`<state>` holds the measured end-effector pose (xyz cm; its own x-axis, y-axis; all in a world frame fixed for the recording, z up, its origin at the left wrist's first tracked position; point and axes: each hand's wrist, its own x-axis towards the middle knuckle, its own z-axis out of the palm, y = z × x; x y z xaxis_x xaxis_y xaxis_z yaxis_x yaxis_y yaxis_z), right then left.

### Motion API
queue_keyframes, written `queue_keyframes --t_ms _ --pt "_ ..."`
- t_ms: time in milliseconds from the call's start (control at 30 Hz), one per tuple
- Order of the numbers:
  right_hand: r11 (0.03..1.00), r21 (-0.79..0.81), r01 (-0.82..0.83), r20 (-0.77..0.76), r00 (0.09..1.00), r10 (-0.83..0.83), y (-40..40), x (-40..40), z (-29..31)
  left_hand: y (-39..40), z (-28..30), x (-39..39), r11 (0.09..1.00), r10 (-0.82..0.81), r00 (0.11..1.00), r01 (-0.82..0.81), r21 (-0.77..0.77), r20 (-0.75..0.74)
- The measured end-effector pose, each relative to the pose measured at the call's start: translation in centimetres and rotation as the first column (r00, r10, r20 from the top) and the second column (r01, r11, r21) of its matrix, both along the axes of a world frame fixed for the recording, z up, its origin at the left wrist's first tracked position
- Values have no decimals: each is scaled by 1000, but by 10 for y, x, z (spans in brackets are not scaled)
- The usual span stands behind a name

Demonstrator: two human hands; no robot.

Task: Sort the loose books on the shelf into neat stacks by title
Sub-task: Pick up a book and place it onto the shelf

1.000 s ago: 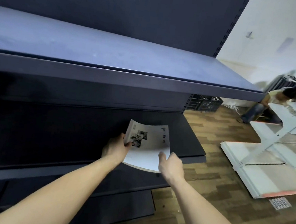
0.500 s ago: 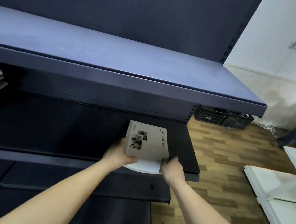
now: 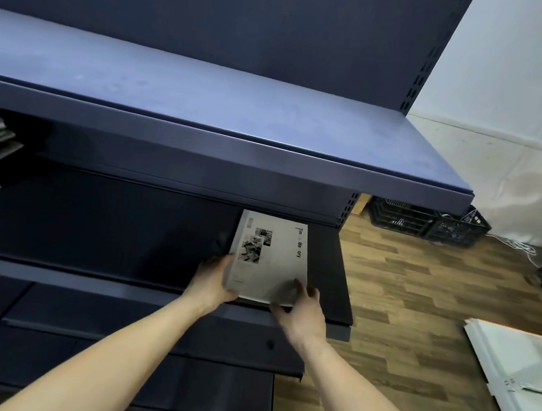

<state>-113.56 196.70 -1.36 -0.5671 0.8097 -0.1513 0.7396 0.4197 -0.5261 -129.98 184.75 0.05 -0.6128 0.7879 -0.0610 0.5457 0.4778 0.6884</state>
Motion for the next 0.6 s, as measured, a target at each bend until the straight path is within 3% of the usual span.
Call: queue_keyframes --t_ms 200,600 --pt "984 171 -38 47 998 30 14 0 -8 8 -11 -11 999 25 999 -24 -29 36" --pt "991 129 -29 46 999 23 26 -13 -19 13 -26 -23 998 -16 1000 15 -63 -18"
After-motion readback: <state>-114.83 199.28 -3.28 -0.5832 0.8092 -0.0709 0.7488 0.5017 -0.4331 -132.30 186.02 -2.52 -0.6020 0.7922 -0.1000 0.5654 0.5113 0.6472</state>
